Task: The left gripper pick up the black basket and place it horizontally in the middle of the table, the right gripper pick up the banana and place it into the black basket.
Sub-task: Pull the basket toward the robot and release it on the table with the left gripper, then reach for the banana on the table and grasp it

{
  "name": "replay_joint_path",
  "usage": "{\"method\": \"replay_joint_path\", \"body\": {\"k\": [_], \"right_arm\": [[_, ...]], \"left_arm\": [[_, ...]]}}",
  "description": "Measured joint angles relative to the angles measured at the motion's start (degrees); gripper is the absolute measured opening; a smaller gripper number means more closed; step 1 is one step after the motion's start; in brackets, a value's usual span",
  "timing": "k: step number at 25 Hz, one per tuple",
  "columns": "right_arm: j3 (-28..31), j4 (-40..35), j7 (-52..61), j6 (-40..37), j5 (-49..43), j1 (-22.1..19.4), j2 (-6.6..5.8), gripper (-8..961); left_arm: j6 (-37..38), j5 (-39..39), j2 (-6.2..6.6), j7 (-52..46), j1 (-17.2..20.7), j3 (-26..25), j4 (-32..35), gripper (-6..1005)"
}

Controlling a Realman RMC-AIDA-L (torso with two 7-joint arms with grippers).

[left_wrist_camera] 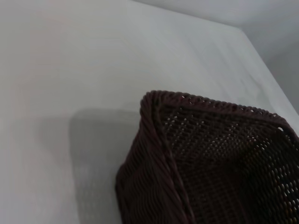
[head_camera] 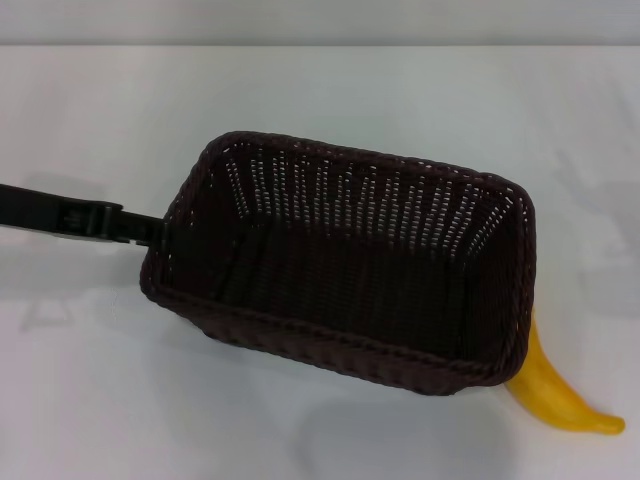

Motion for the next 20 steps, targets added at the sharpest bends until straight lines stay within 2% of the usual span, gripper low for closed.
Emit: {"method": "replay_joint_path", "body": {"k": [3,7,13,16,17,20], "right_arm": [[-0.2,0.0,-0.1,0.0,-0.2,-0.1,-0.19,856],[-0.5,0.0,0.0,-0.2,-0.4,-0.1,-0.43,856],[-0.7,0.0,0.7,-0.2,-0.9,0.3,-1.18,856],[-0.6,0.1,2.7,-0.3,-2.2,0.7,-2.39,856],[-0.6,0.3,3.6,-0.3,-2.8,0.7,-2.77,856],[-0.6,1.7,7.3,-1.0,-6.3,0.5,-4.66,856]], "left_arm": [[0.0,0.1,0.31,0.7,0.3,-2.4,0.0,612],[0.0,0.1,0.46,3.2,1.2,-8.2,0.0,611],[0.0,-0.2,0.45,7.4,2.9,-12.9,0.2,609],[-0.2,-0.5,-0.19,11.9,3.3,-17.8,0.1,609],[-0.3,-0.9,-0.71,14.5,3.3,-21.1,-0.1,609],[-0.7,-2.3,-1.91,21.2,3.5,-27.9,-0.9,608]]}}
